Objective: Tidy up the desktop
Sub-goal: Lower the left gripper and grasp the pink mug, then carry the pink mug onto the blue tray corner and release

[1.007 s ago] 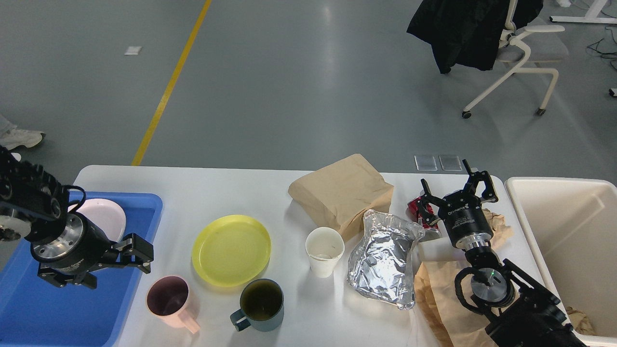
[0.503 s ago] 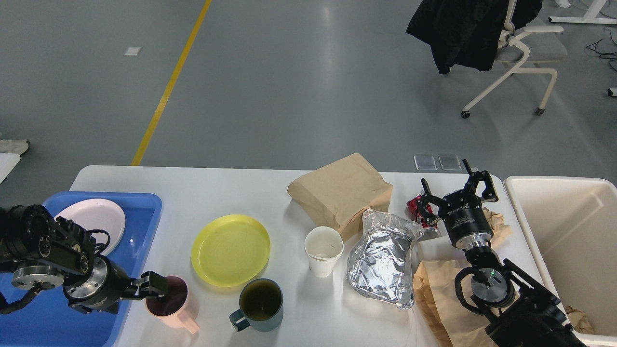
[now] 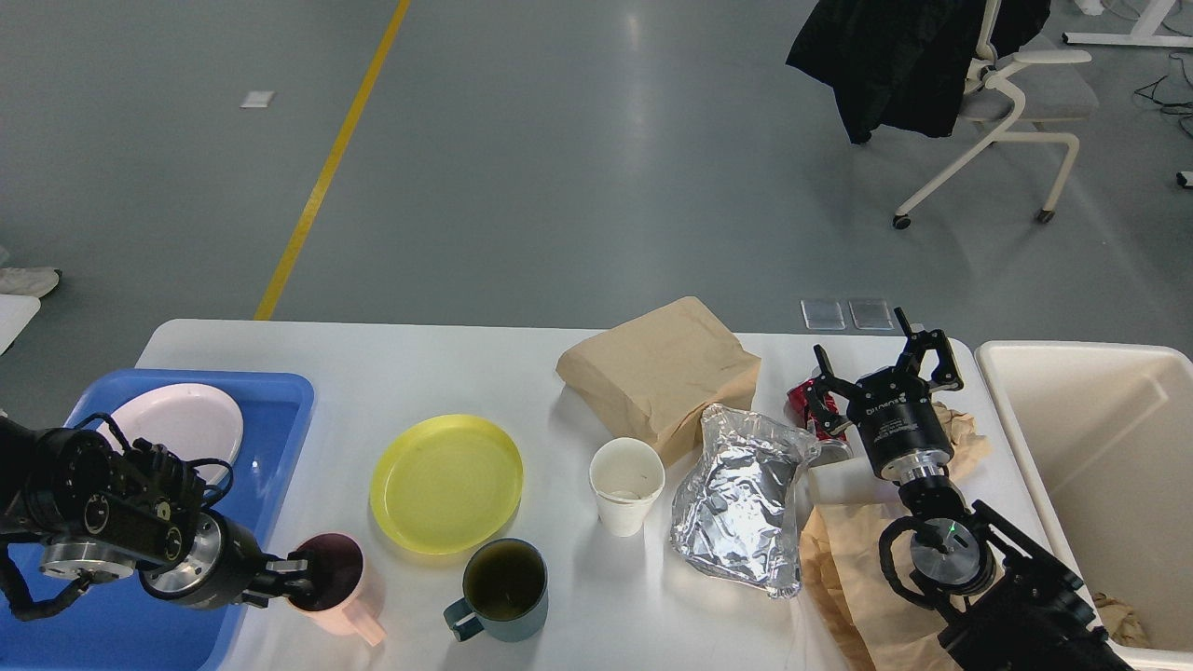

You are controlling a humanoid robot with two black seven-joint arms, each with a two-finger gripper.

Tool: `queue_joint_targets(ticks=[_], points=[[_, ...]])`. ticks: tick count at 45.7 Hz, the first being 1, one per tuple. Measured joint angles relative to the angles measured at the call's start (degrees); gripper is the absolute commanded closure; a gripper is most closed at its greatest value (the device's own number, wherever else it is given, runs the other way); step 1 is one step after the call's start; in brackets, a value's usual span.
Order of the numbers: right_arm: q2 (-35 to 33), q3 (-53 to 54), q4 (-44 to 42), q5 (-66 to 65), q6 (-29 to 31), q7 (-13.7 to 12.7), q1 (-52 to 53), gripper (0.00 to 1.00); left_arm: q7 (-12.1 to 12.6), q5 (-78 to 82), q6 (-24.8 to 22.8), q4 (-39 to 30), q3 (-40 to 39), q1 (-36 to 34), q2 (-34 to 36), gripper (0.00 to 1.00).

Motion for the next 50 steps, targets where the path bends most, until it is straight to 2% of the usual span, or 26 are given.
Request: queue_joint_targets(ticks=[3,20,27,35,46,50], points=[[0.00,0.00,0.00,0.00,0.00,0.00,0.00,0.00,-0.01,0.48,0.13,0.07,-1.09,0.51,0.07,1.00],[0.00,0.00,-0.01,0.00,0.00,0.00,0.00,0.00,0.31,0.67,-0.07,0.06,-2.01,1.44,0.46,1.00],[0.00,0.00,-0.02,0.00,0.00,0.00,0.00,0.00,-0.02,0.73,-2.67,-0.99,-0.19,-1.83,1.81,1.00],[0.00,0.00,-0.02,0.00,0.00,0.00,0.00,0.00,-2.60,0.05,-12.07,-8.25,7.97,-18.23,3.45,1.00],[0.00,0.00,-0.02,0.00,0.00,0.00,0.00,0.00,-6.68,-0.61,-31.22,-17.10,18.48,-45.48,1.62,1.00],[0.00,0.00,-0.02,0.00,0.00,0.01,0.00,0.00,-7.45,-1.00,-35.86,-18.61,21.00,-52.91,0.67,1.00]])
